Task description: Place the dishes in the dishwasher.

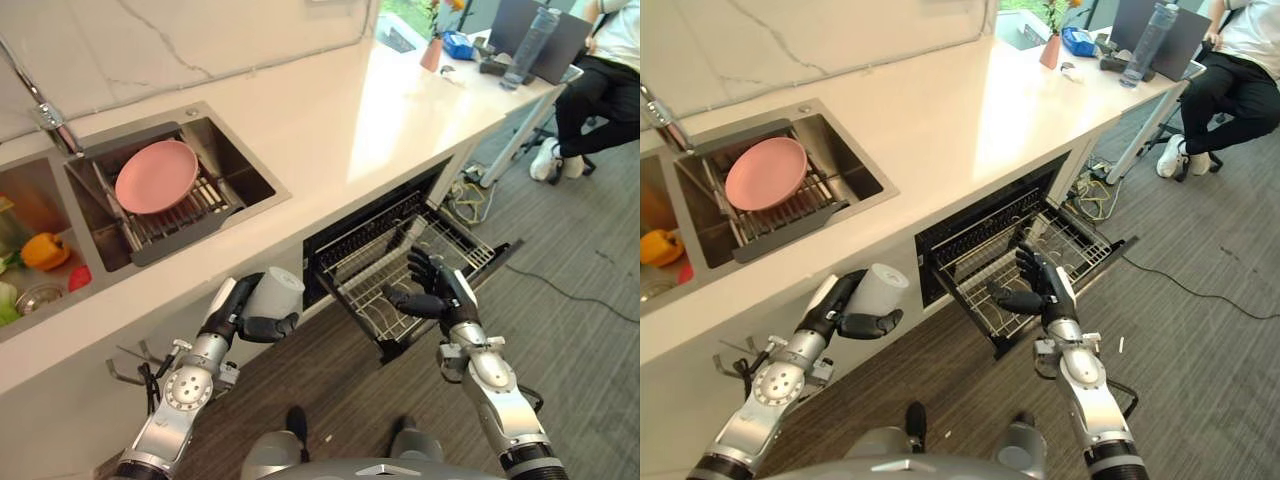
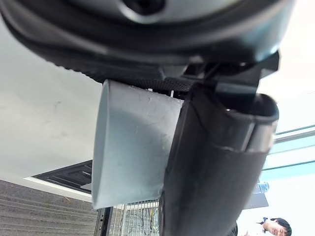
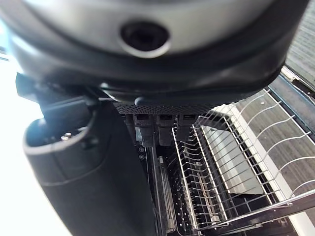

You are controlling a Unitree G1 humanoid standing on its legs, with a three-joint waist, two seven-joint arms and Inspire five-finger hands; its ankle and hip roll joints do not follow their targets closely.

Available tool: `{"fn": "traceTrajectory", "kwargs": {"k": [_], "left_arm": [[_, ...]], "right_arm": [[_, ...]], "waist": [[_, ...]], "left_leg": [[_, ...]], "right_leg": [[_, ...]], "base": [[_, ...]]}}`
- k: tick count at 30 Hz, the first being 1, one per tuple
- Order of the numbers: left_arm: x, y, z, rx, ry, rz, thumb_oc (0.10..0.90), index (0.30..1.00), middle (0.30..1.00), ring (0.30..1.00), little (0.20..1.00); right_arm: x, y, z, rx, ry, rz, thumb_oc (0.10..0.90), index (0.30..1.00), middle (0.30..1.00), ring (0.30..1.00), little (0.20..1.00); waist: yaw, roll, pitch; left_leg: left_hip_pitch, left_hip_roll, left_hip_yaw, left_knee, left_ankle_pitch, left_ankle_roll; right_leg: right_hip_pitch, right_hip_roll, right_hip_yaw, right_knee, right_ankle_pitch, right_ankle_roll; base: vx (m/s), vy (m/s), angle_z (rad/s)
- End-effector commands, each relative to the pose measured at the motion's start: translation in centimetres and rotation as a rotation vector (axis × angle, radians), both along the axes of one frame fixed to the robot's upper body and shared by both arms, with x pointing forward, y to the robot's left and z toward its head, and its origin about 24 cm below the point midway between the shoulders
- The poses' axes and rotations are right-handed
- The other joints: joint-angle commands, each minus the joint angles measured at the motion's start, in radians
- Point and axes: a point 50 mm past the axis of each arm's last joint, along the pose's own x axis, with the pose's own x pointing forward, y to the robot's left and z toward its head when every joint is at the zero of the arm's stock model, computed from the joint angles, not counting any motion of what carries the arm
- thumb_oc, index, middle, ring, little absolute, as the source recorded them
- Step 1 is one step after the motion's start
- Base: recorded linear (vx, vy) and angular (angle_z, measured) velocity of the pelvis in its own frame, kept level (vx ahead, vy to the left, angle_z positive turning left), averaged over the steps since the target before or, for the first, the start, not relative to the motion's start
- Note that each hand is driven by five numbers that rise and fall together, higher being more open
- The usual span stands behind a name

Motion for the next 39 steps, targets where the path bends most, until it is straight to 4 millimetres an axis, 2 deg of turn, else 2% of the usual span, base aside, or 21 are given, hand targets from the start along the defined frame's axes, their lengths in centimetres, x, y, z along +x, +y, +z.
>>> {"fn": "traceTrajectory", "kwargs": {"k": [1,4,7,8,12,14,17,18,20,23,27,28,29,31,39], "left_arm": [[3.9,3.0,8.3,0.066,-0.413,0.118,0.400,0.300,0.300,0.300,0.300],[3.7,2.5,7.9,0.039,-0.395,0.100,0.400,0.300,0.300,0.300,0.300],[3.5,2.0,7.5,0.014,-0.379,0.081,0.400,0.300,0.300,0.300,0.300],[3.3,1.4,6.8,-0.034,-0.347,0.068,0.400,0.300,0.300,0.300,0.300],[3.6,0.7,6.6,-0.069,-0.335,0.041,0.400,0.300,0.300,0.300,0.300],[3.9,0.0,6.9,-0.094,-0.346,0.020,0.400,0.300,0.300,0.300,0.300],[5.2,-1.7,7.3,-0.149,-0.360,-0.019,0.400,0.300,0.300,0.300,0.300],[5.2,-1.7,7.3,-0.149,-0.360,-0.019,0.400,0.300,0.300,0.300,0.300],[6.8,-3.8,7.7,-0.159,-0.369,-0.067,0.400,0.300,0.300,0.300,0.300],[8.8,-6.2,9.2,-0.140,-0.404,-0.136,0.400,0.300,0.300,0.300,0.300],[9.2,-6.9,9.5,-0.132,-0.415,-0.159,0.400,0.300,0.300,0.300,0.300],[9.6,-8.0,10.1,-0.118,-0.432,-0.201,0.400,0.300,0.300,0.300,0.300],[9.6,-8.0,10.1,-0.118,-0.432,-0.201,0.400,0.300,0.300,0.300,0.300],[9.7,-9.4,10.0,-0.113,-0.431,-0.243,0.400,0.300,0.300,0.300,0.300],[9.7,-9.9,9.4,-0.064,-0.426,-0.239,0.400,0.300,0.300,0.300,0.300]], "right_arm": [[0.8,-3.1,3.6,-0.054,-0.188,-0.081,0.800,0.900,0.900,0.900,0.900],[0.6,-3.4,3.4,-0.049,-0.179,-0.087,0.800,0.900,0.900,0.900,0.900],[0.4,-3.4,3.3,-0.047,-0.173,-0.078,0.800,0.900,0.900,0.900,0.900],[0.3,-3.1,3.5,-0.030,-0.179,-0.047,0.800,0.900,0.900,0.900,0.900],[0.5,-2.3,3.9,0.035,-0.201,0.000,0.800,0.900,0.900,0.900,0.900],[0.5,-1.3,4.2,0.134,-0.221,0.039,0.800,0.900,0.900,0.900,0.900],[0.5,0.3,4.6,0.282,-0.236,0.093,0.800,0.900,0.900,0.900,0.900],[0.5,0.3,4.6,0.282,-0.236,0.093,0.800,0.900,0.900,0.900,0.900],[0.3,2.2,4.9,0.456,-0.238,0.160,0.800,0.900,0.900,0.900,0.900],[0.4,4.7,6.6,0.623,-0.267,0.281,0.800,0.900,0.900,0.900,0.900],[0.3,5.1,7.2,0.643,-0.281,0.311,0.800,0.900,0.900,0.900,0.900],[0.5,5.6,8.0,0.677,-0.304,0.348,0.800,0.900,0.900,0.900,0.900],[0.5,5.6,8.0,0.677,-0.304,0.348,0.800,0.900,0.900,0.900,0.900],[0.9,6.4,9.2,0.738,-0.342,0.377,0.800,0.900,0.900,0.900,0.900],[1.3,7.2,9.4,0.788,-0.331,0.365,0.800,0.900,0.900,0.900,0.900]], "waist": [[0.013,0.006,-0.049],[0.020,0.000,-0.080],[0.021,-0.001,-0.098],[0.019,0.004,-0.121],[0.017,0.012,-0.135],[0.010,0.015,-0.142],[-0.002,0.019,-0.152],[-0.002,0.019,-0.152],[-0.021,0.025,-0.164],[-0.046,0.030,-0.165],[-0.051,0.032,-0.163],[-0.057,0.036,-0.164],[-0.057,0.036,-0.164],[-0.061,0.040,-0.165],[-0.056,0.038,-0.165]], "left_leg": [[-0.042,0.101,-0.077,0.094,-0.078,-0.098],[-0.024,0.119,-0.074,0.080,-0.075,-0.117],[-0.007,0.135,-0.072,0.062,-0.071,-0.130],[0.012,0.153,-0.066,0.037,-0.060,-0.146],[0.041,0.178,-0.044,0.003,-0.046,-0.163],[0.058,0.185,-0.029,-0.021,-0.037,-0.169],[0.080,0.192,-0.013,-0.050,-0.027,-0.174],[0.080,0.192,-0.013,-0.050,-0.027,-0.174],[0.111,0.194,0.003,-0.077,-0.024,-0.175],[0.120,0.193,0.010,-0.086,-0.020,-0.177],[0.124,0.192,0.013,-0.088,-0.022,-0.176],[0.130,0.190,0.020,-0.092,-0.024,-0.176],[0.130,0.190,0.020,-0.092,-0.024,-0.176],[0.139,0.186,0.032,-0.094,-0.028,-0.174],[0.146,0.185,0.045,-0.096,-0.033,-0.172]], "right_leg": [[0.045,0.006,-0.031,0.018,0.025,-0.018],[0.097,0.015,-0.074,-0.050,0.031,-0.016],[0.130,0.035,-0.088,-0.095,0.025,-0.019],[0.161,0.060,-0.095,-0.152,0.022,-0.022],[0.181,0.074,-0.101,-0.177,0.017,-0.021],[0.179,0.079,-0.099,-0.177,0.018,-0.020],[0.178,0.085,-0.091,-0.177,0.017,-0.021],[0.178,0.085,-0.091,-0.177,0.017,-0.021],[0.189,0.092,-0.079,-0.177,0.009,-0.021],[0.185,0.096,-0.065,-0.177,0.010,-0.021],[0.186,0.096,-0.063,-0.177,0.010,-0.020],[0.185,0.094,-0.059,-0.177,0.011,-0.018],[0.185,0.094,-0.059,-0.177,0.011,-0.018],[0.186,0.089,-0.058,-0.177,0.015,-0.015],[0.184,0.091,-0.049,-0.177,0.023,-0.018]], "base": [[0.09,-0.118,0.41],[0.12,-0.115,0.11],[0.12,-0.095,-0.06],[0.10,-0.080,-0.17],[0.07,-0.081,-0.12],[0.04,-0.015,-0.16],[0.03,-0.015,-0.07],[0.05,-0.011,-0.04],[0.08,-0.009,-0.14],[0.03,-0.009,-0.14],[0.00,0.001,-0.02],[0.00,0.000,0.00],[0.02,0.010,-0.04],[0.01,0.014,-0.11],[0.00,0.007,-0.06]]}}
